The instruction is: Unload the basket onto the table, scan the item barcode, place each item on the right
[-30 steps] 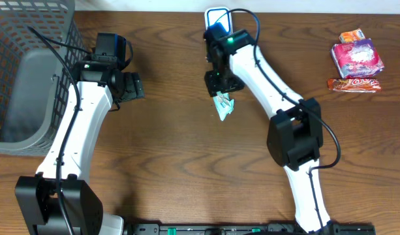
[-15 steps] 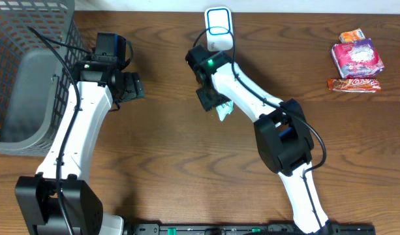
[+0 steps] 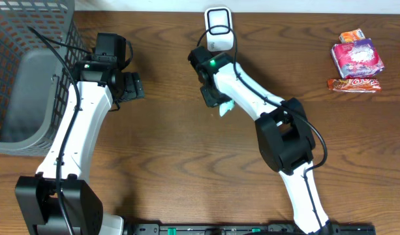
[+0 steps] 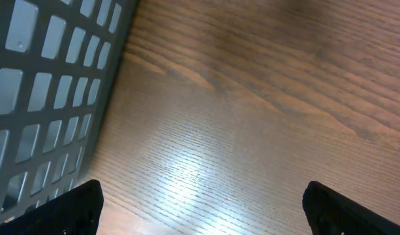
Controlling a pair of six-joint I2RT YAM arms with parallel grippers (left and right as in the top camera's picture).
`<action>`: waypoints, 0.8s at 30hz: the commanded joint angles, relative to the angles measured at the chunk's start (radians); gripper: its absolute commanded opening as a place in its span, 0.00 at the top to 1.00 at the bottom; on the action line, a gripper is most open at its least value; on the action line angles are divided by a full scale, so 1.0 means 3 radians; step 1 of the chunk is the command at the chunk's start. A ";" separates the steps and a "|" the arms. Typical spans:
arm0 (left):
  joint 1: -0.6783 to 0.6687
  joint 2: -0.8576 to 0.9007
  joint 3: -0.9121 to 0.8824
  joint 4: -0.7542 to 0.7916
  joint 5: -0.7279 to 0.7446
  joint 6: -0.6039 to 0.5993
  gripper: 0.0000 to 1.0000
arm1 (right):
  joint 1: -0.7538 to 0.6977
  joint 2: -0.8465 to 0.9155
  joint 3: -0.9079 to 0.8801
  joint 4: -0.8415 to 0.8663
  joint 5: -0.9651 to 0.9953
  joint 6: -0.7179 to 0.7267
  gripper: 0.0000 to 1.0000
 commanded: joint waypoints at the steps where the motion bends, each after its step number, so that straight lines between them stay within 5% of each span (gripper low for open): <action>1: 0.0008 0.0033 0.0014 -0.0009 -0.0066 0.0020 0.02 | -0.0089 -0.0080 0.0361 0.0011 -0.0207 0.0078 0.94; 7: 0.0008 0.0033 0.0014 -0.0009 -0.0066 0.0020 0.02 | -0.0267 -0.0095 0.0763 0.0177 -0.0215 0.0075 0.98; 24: 0.0008 0.0033 0.0015 -0.0009 -0.0066 0.0019 0.02 | -0.0567 0.0076 0.0624 0.2154 -0.0256 0.0215 0.99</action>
